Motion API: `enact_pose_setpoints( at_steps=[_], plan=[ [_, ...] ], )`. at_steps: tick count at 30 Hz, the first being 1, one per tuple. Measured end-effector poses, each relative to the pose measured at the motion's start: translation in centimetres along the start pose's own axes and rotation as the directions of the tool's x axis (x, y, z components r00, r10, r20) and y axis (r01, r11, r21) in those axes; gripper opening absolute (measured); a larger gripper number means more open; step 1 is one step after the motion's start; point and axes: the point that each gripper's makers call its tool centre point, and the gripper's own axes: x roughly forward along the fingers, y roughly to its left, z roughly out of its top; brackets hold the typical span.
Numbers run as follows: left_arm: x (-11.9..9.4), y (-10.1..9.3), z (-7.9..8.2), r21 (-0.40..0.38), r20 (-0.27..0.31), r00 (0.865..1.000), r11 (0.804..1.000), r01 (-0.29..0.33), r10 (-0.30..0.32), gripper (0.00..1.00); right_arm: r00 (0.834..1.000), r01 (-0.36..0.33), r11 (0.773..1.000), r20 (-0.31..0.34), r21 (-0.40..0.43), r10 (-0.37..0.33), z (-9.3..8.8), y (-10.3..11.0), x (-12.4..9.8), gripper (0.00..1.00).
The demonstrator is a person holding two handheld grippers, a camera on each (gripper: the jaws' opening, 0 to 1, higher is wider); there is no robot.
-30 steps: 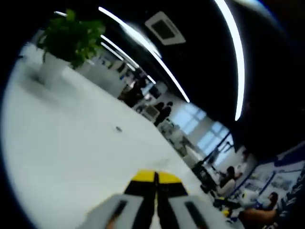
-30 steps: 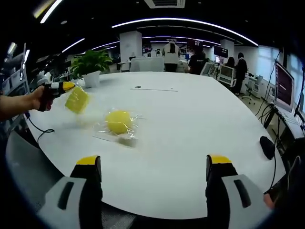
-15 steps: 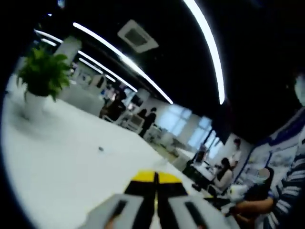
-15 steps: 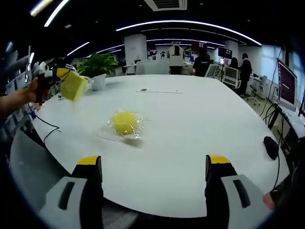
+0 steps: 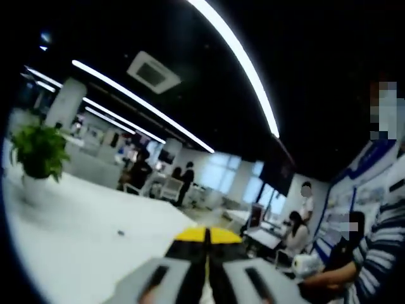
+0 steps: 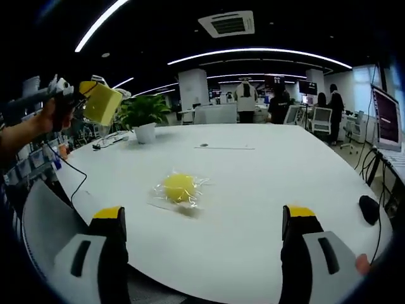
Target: Compare the silicone blocks by pressing each to a similar depth, holding the contact briefly, and releasing to observe deformation and rebound differences across the visible hardness samples.
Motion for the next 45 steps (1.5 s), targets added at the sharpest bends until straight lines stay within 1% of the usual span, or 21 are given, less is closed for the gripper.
enact_pose_setpoints(
  at_steps=[4, 6, 9, 11, 13, 14, 17, 18, 20, 22, 23, 25, 26, 28, 29, 31, 32, 36, 40, 44, 45],
  plan=[
    [0.2, -1.5, 0.0, 0.007, 0.008, 1.000, 1.000, 0.012, -0.012, 0.00, 1.000, -0.002, 1.000, 0.012, -0.016, 0.002, 0.7, -0.5, -0.6, 0.96],
    [0.5, -2.6, -0.1, 0.016, 0.001, 1.000, 0.999, 0.030, -0.030, 0.00, 1.000, -0.022, 1.000, 0.018, -0.015, 0.022, 0.7, -0.6, -0.9, 0.96],
    [1.1, -4.4, -0.5, 0.039, -0.016, 0.997, 0.997, 0.070, -0.070, 0.00, 0.998, -0.055, 0.998, 0.018, -0.009, 0.055, 0.2, -0.4, -1.4, 0.96],
    [1.5, -5.5, -0.9, 0.032, -0.024, 0.994, 0.994, 0.105, -0.104, 0.00, 0.998, -0.069, 0.997, 0.005, -0.020, 0.069, -0.2, -0.2, -1.6, 0.96],
    [1.7, -6.6, -1.4, 0.009, -0.027, 0.989, 0.989, 0.147, -0.147, 0.00, 0.993, -0.115, 0.993, 0.002, -0.014, 0.115, -0.4, 0.5, -1.8, 0.96],
    [1.9, -7.2, -1.5, -0.006, -0.023, 0.985, 0.985, 0.170, -0.170, 0.00, 0.985, -0.172, 0.985, 0.021, -0.005, 0.172, -0.1, 1.6, -1.9, 0.96],
    [2.3, -8.3, -2.1, -0.002, -0.021, 0.980, 0.980, 0.200, -0.200, 0.00, 0.964, -0.263, 0.965, 0.029, -0.008, 0.263, 0.5, 3.7, -2.2, 0.95],
    [2.5, -8.9, -2.3, -0.005, -0.023, 0.976, 0.976, 0.217, -0.217, 0.00, 0.959, -0.280, 0.960, 0.025, -0.023, 0.281, 0.6, 4.0, -2.1, 0.91],
    [2.8, -10.1, -2.5, -0.013, -0.029, 0.967, 0.967, 0.254, -0.254, 0.00, 0.945, -0.325, 0.944, 0.024, -0.052, 0.327, 1.1, 5.1, -2.0, 0.89],
    [3.1, -10.7, -2.6, -0.009, -0.035, 0.963, 0.964, 0.267, -0.267, 0.00, 0.936, -0.344, 0.937, 0.064, -0.056, 0.347, 2.2, 5.8, -1.8, 0.92],
    [3.2, -11.0, -2.7, -0.008, -0.038, 0.960, 0.961, 0.276, -0.276, 0.00, 0.924, -0.370, 0.928, 0.085, -0.051, 0.373, 3.0, 6.5, -1.9, 0.92],
    [3.3, -11.5, -2.6, -0.013, -0.033, 0.956, 0.957, 0.290, -0.291, 0.00, 0.914, -0.389, 0.921, 0.112, -0.038, 0.390, 4.1, 7.2, -1.8, 0.91],
    [3.3, -11.8, -2.5, -0.020, -0.025, 0.953, 0.954, 0.301, -0.301, 0.00, 0.896, -0.421, 0.907, 0.141, -0.031, 0.421, 5.1, 8.0, -1.8, 0.91],
    [3.4, -12.1, -2.5, -0.018, -0.028, 0.951, 0.951, 0.307, -0.308, 0.00, 0.876, -0.452, 0.892, 0.174, -0.027, 0.449, 6.4, 8.9, -1.9, 0.91],
    [3.4, -12.3, -2.5, -0.016, -0.032, 0.948, 0.949, 0.316, -0.316, 0.00, 0.858, -0.479, 0.878, 0.197, -0.026, 0.474, 7.4, 9.7, -1.9, 0.92],
    [3.4, -12.5, -2.4, -0.018, -0.029, 0.943, 0.944, 0.330, -0.330, 0.00, 0.837, -0.507, 0.861, 0.221, -0.029, 0.501, 8.7, 10.5, -1.8, 0.91],
    [3.5, -12.6, -2.3, -0.020, -0.028, 0.942, 0.942, 0.334, -0.334, 0.00, 0.817, -0.531, 0.847, 0.249, -0.029, 0.520, 9.8, 11.3, -1.9, 0.91],
    [3.6, -13.0, -2.2, -0.022, -0.025, 0.935, 0.935, 0.354, -0.354, 0.00, 0.752, -0.609, 0.794, 0.316, -0.006, 0.579, 12.7, 13.1, -1.8, 0.86],
    [3.7, -13.2, -2.0, -0.012, -0.029, 0.932, 0.932, 0.362, -0.362, 0.00, 0.717, -0.640, 0.769, 0.362, 0.001, 0.596, 14.8, 13.9, -1.3, 0.84],
    [3.7, -13.6, -1.8, -0.013, -0.028, 0.926, 0.926, 0.377, -0.377, 0.00, 0.676, -0.683, 0.730, 0.388, 0.011, 0.627, 16.1, 14.7, -1.5, 0.81],
    [3.7, -13.7, -1.7, -0.014, -0.025, 0.924, 0.925, 0.381, -0.381, 0.00, 0.671, -0.686, 0.728, 0.394, 0.006, 0.628, 16.4, 14.8, -1.5, 0.78]
  ],
)
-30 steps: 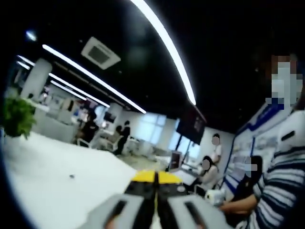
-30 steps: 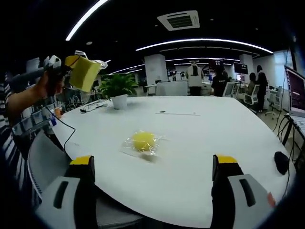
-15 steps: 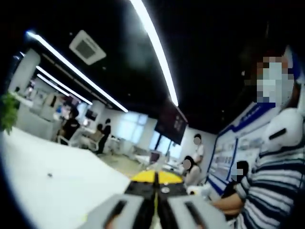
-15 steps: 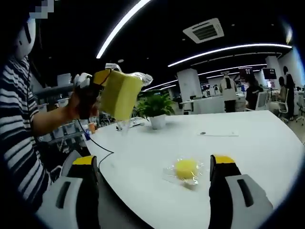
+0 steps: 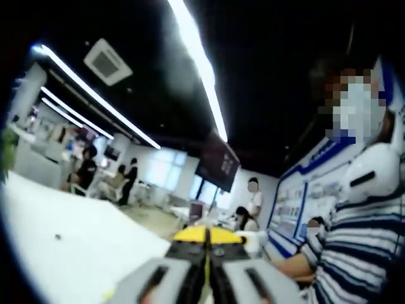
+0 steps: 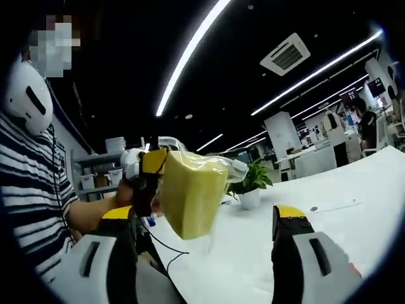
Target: Compare the silicone blocks by pressing each to a similar depth, holding the contact briefly, and releasing to observe deformation and rebound differences across the visible hardness samples.
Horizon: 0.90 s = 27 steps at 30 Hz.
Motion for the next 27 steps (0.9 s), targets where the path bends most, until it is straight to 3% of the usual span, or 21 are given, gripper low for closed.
enact_pose_setpoints(
  at_steps=[12, 18, 27],
  plan=[
    [0.3, -0.6, 0.0, -0.006, 0.008, 1.000, 1.000, 0.020, -0.020, 0.00, 0.997, -0.077, 0.997, -0.002, 0.003, 0.077, 0.6, 0.7, 1.9, 0.64],
    [0.3, -0.4, 0.0, -0.012, 0.017, 1.000, 1.000, 0.017, -0.017, 0.00, 0.993, -0.122, 0.992, 0.009, 0.044, 0.121, 1.0, 1.2, 2.5, 0.49],
    [0.3, -0.3, 0.4, -0.017, 0.033, 0.999, 1.000, 0.021, -0.021, 0.00, 0.989, -0.146, 0.986, 0.018, 0.080, 0.145, 1.3, 1.3, 2.9, 0.34]
  ],
)
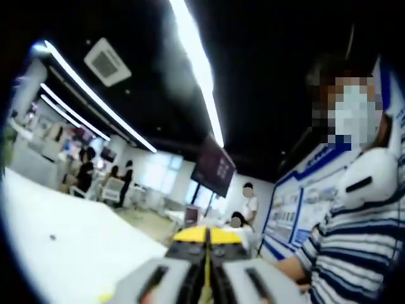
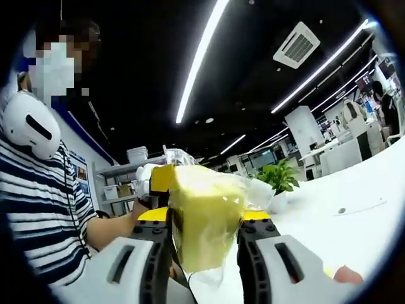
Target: Compare the silicone blocks by pressing each to a similar depth, holding the contact briefly, and releasing to observe deformation and rebound differences across the visible hardness samples.
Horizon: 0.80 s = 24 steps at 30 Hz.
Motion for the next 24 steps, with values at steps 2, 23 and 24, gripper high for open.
enact_pose_setpoints(
  at_steps=[2, 23, 24],
  plan=[
    [0.0, 0.0, 0.0, -0.004, 0.003, 1.000, 1.000, -0.001, 0.001, 0.00, 1.000, -0.001, 1.000, -0.010, -0.007, 0.000, -0.1, 0.1, 0.1, 0.33],
    [-0.6, 1.7, -0.4, -0.005, 0.006, 0.997, 0.997, -0.081, 0.081, 0.00, 0.986, 0.097, 0.993, -0.139, 0.073, -0.086, -1.2, -0.2, 0.9, 0.09],
    [-0.6, 1.8, -0.5, -0.001, -0.002, 0.996, 0.996, -0.085, 0.085, 0.00, 0.984, 0.110, 0.992, -0.147, 0.070, -0.098, -1.3, -0.4, 0.9, 0.08]
  ],
)
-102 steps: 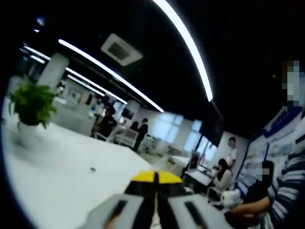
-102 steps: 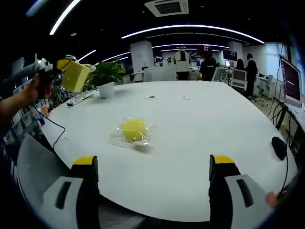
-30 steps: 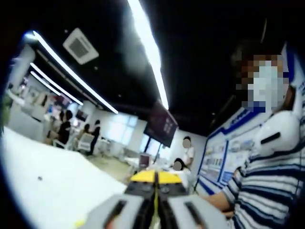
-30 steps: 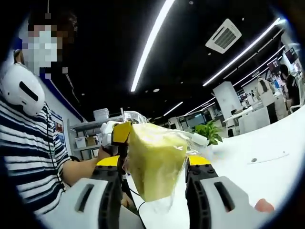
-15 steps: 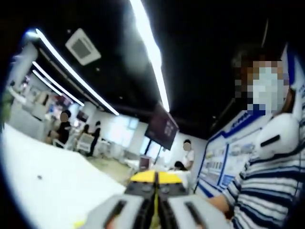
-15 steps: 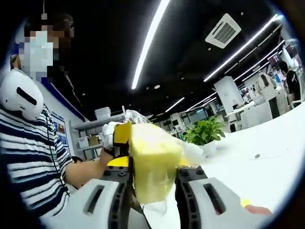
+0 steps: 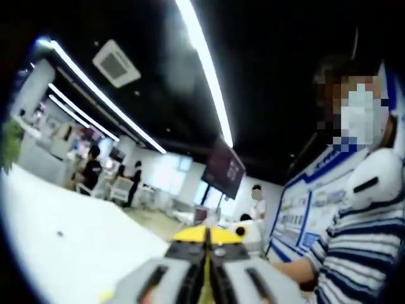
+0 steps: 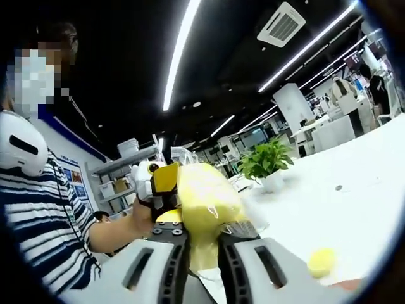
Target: Compare the silicone blocks by pressing each to a similar depth, holding the contact briefly, and releasing to observe deformation and rebound differences across the visible hardness samples.
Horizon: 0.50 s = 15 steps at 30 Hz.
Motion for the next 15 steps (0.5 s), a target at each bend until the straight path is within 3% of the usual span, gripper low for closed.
enact_pose_setpoints(
  at_steps=[6, 15],
  plan=[
    [-0.2, 0.4, -0.3, 0.055, -0.027, 0.999, 0.998, -0.029, 0.031, 0.00, 0.999, 0.024, 1.000, -0.025, -0.007, -0.025, -0.2, -0.6, 0.1, 0.04],
    [-0.6, 1.2, -0.4, 0.036, -0.020, 0.999, 0.998, -0.044, 0.045, 0.00, 0.998, 0.038, 0.999, -0.040, 0.000, -0.038, -0.5, -0.8, 0.5, 0.01]
  ],
)
